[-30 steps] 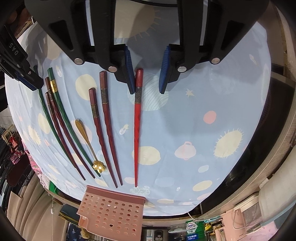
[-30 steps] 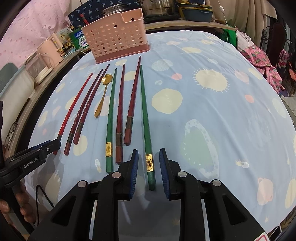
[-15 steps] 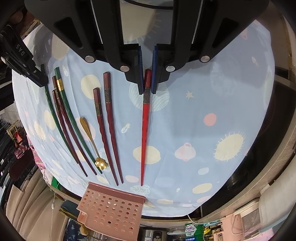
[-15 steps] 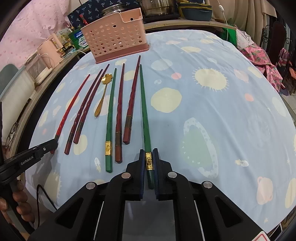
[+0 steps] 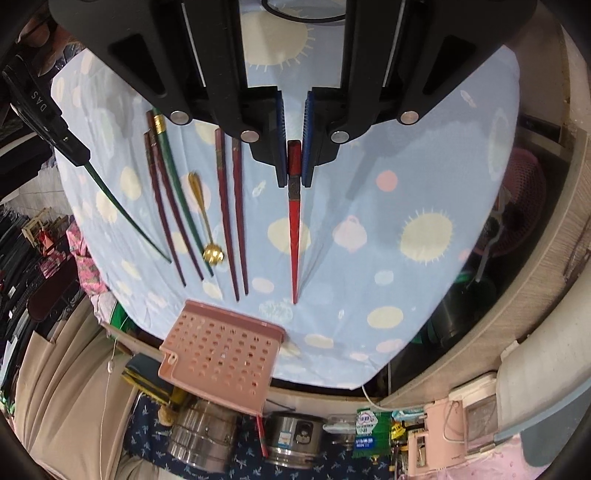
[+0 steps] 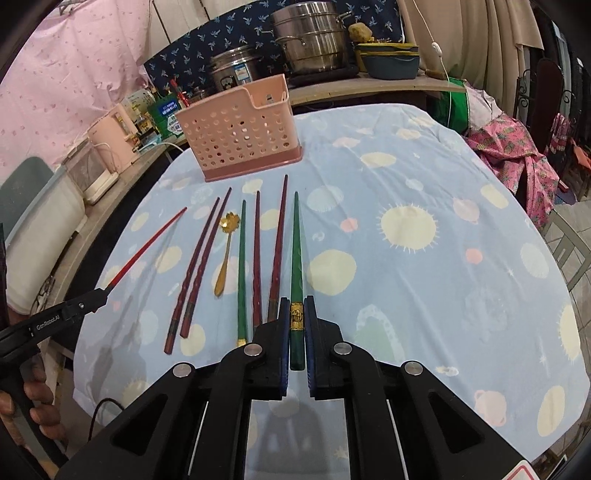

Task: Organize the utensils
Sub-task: 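Lift both chopsticks with both tools and carry them over the pink holder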

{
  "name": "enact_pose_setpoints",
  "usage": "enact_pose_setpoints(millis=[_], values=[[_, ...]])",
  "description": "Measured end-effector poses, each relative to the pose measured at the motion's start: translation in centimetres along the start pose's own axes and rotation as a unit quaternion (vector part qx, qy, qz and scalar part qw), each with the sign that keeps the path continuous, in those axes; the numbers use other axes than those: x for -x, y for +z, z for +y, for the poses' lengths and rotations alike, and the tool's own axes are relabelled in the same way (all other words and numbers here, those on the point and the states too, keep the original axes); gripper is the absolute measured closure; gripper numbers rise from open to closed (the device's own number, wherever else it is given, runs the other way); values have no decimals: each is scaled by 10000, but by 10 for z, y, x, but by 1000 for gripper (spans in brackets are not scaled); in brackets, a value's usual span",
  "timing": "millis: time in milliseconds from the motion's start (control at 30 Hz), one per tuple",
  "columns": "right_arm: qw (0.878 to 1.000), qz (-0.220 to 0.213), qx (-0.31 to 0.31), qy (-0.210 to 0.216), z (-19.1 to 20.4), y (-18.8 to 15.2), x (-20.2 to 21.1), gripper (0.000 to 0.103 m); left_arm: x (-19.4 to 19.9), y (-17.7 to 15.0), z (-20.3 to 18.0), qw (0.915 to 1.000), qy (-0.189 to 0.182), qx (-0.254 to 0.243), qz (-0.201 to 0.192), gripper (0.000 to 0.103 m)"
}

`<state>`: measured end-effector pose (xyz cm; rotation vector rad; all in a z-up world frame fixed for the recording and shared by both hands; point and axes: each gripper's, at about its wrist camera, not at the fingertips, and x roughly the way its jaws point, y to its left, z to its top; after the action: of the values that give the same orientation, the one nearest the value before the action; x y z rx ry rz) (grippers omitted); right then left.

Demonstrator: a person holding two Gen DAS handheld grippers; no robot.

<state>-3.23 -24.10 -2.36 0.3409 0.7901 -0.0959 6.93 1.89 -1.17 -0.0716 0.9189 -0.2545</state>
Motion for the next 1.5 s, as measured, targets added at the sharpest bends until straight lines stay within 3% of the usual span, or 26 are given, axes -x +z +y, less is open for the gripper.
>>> enact_pose_setpoints(millis=[300,800,1000,1267,1500], values=[[9987,-499,21,121,9,39,26,95,34,42,0,9980,-101,69,-615,96],[9889,-1419,-142,422,12,135,45,95,69,146,-19,9861,-430,34,-1608,96],[9815,-1822,-203,560,20,178,42,96,81,189,-30,9774,-572,3,-2036,96],[9621,-2564,-414,835,32,246,36,96,102,256,-50,9574,-644,-50,-2813,96],[9509,-2876,-564,997,44,290,15,96,85,295,-56,9481,-612,-6,-3121,96]])
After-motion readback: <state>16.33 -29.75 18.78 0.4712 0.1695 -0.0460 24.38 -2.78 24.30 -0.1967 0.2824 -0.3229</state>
